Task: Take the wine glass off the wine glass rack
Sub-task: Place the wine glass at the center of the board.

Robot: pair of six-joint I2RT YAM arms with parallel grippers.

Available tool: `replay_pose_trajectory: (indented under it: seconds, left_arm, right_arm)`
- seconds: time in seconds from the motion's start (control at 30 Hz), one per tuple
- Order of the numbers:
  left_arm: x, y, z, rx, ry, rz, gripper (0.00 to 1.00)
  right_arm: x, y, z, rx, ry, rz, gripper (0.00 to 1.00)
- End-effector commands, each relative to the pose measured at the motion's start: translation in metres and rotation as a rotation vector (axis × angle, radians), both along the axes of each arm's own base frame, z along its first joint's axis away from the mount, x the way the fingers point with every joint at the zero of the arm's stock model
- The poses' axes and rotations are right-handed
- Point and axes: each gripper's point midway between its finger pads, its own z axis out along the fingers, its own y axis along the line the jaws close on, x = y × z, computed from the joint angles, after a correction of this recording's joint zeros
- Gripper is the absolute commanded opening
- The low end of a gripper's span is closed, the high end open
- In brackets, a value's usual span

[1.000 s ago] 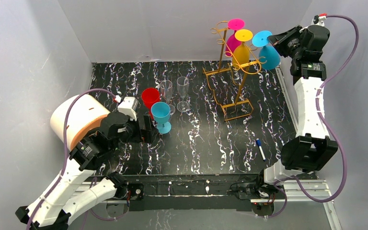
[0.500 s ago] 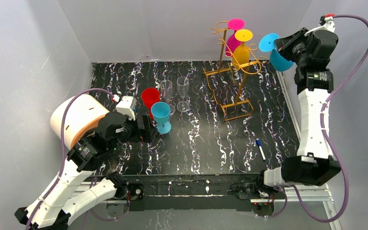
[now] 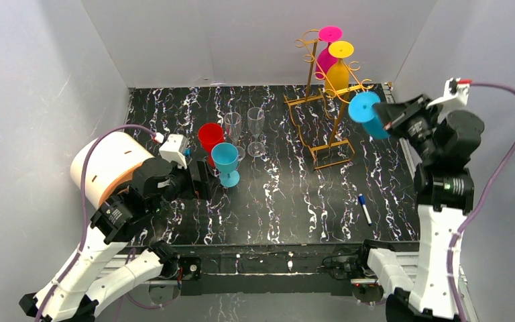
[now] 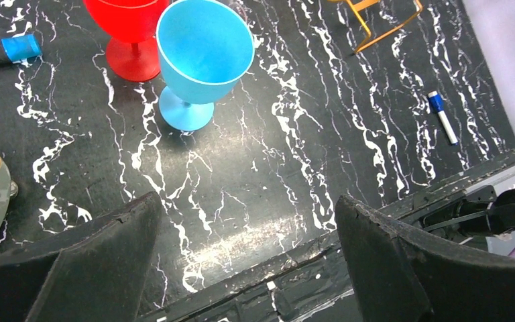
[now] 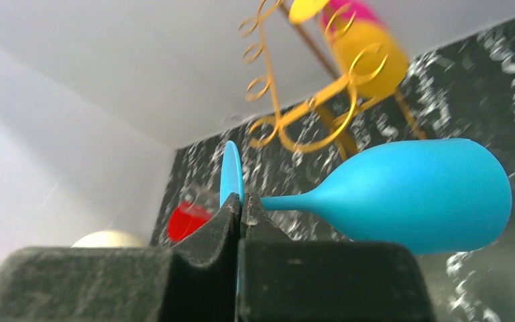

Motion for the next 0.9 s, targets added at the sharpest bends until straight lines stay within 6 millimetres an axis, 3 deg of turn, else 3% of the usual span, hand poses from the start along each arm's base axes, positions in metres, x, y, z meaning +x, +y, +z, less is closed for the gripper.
replay_pose_trajectory:
  seconds: [0.0, 0.1, 0.17, 0.23, 0.4, 0.53, 0.63, 0.73, 0.87]
  left_arm:
    - [0.002, -0.006, 0.007, -0.052, -0.011, 0.003, 0.98]
    - [0.003, -0.011, 0.002, -0.069, 0.013, 0.006, 0.98]
    - [0.003, -0.018, -0.001, -0.093, 0.028, -0.012, 0.98]
    - [0.005, -0.026, 0.000, -0.129, 0.026, -0.029, 0.98]
    - [0.003, -0.048, -0.001, -0.160, 0.057, -0.121, 0.98]
    - [-0.008, -0.095, 0.011, -0.409, 0.111, -0.268, 0.98]
    - [-0.015, -0.115, 0.016, -0.538, 0.130, -0.347, 0.98]
    - [-0.023, -0.132, 0.029, -0.615, 0.150, -0.456, 0.98]
    - [-0.023, -0.140, 0.042, -0.612, 0.134, -0.509, 0.95]
  right_arm:
    - [-0.049, 0.039, -0.026, 0.115, 0.070, 0.200, 0.01]
    - [-0.084, 0.056, -0.033, 0.156, -0.003, 0.289, 0.01]
    - [-0.093, 0.064, -0.048, 0.151, 0.015, 0.348, 0.01]
    - [-0.104, 0.082, -0.064, 0.164, 0.084, 0.512, 0.01]
    - [-0.105, 0.095, -0.089, 0.196, 0.169, 0.669, 0.01]
    - [-0.103, 0.103, -0.108, 0.315, 0.214, 0.750, 0.01]
    - [-0.102, 0.111, -0.114, 0.300, 0.210, 0.758, 0.01]
    - [-0.114, 0.135, -0.113, 0.267, 0.187, 0.865, 0.01]
    - [-0.122, 0.182, -0.134, 0.197, 0.250, 0.975, 0.01]
